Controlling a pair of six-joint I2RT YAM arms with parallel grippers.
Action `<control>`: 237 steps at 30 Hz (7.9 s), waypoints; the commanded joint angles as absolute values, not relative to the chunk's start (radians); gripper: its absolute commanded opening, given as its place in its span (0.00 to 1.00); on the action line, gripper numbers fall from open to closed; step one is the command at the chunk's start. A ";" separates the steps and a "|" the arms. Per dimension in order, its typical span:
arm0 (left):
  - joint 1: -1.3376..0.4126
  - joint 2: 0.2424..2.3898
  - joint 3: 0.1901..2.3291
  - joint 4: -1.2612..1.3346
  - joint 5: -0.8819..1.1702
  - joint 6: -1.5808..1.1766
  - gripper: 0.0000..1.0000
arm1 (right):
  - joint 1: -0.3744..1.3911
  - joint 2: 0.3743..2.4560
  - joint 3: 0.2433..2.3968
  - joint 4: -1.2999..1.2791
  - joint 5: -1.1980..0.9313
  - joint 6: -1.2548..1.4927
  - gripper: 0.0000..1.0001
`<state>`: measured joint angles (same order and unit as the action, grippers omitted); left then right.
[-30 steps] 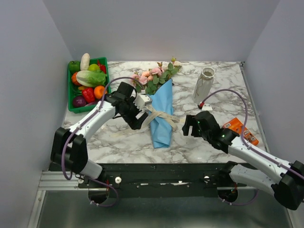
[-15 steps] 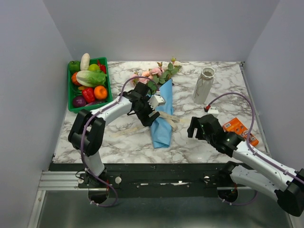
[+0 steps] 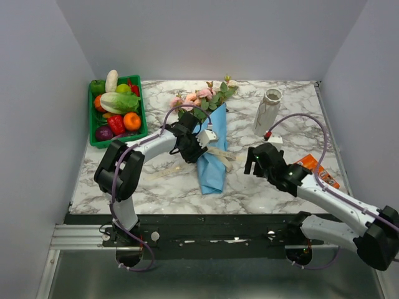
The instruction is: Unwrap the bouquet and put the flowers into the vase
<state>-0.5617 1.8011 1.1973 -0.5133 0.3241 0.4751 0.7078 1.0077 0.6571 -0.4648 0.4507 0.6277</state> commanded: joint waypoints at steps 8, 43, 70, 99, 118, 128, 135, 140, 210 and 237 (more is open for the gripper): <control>-0.569 1.781 1.198 -0.477 0.238 0.465 0.00 | 0.713 1.285 0.727 -0.341 0.560 0.568 0.88; -0.552 1.670 1.319 -0.657 0.225 0.426 0.00 | 0.713 1.764 0.815 0.161 0.434 0.221 0.79; -0.554 1.677 1.299 -0.687 0.218 0.429 0.00 | 0.713 1.480 0.577 0.394 0.157 0.544 0.65; -0.554 1.647 1.269 -0.696 0.196 0.460 0.00 | 0.522 1.749 0.601 0.802 -0.152 0.956 0.65; -0.555 1.641 1.258 -0.703 0.181 0.460 0.00 | 0.520 1.629 0.555 0.747 -0.107 0.897 0.16; -0.545 1.592 1.236 -0.735 0.146 0.466 0.00 | 0.520 1.387 0.546 0.514 -0.012 0.786 0.01; -0.431 1.537 1.279 -0.774 0.161 0.443 0.00 | 0.520 1.203 0.554 0.315 0.135 0.727 0.01; -0.224 1.479 1.335 -0.816 0.164 0.428 0.00 | 0.520 1.037 0.584 0.157 0.241 0.696 0.01; -0.258 2.322 2.126 -1.129 1.002 0.663 0.59 | 0.419 0.666 0.652 -0.206 0.110 0.314 0.75; -0.339 2.221 2.313 -1.272 0.774 0.530 0.06 | 0.419 0.600 0.604 -0.179 0.109 0.333 0.72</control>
<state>-0.2951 2.3203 2.3104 -1.2655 0.9390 0.6235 0.4187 0.6201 0.6250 -0.2085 0.1322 0.3248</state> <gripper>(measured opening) 0.067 0.722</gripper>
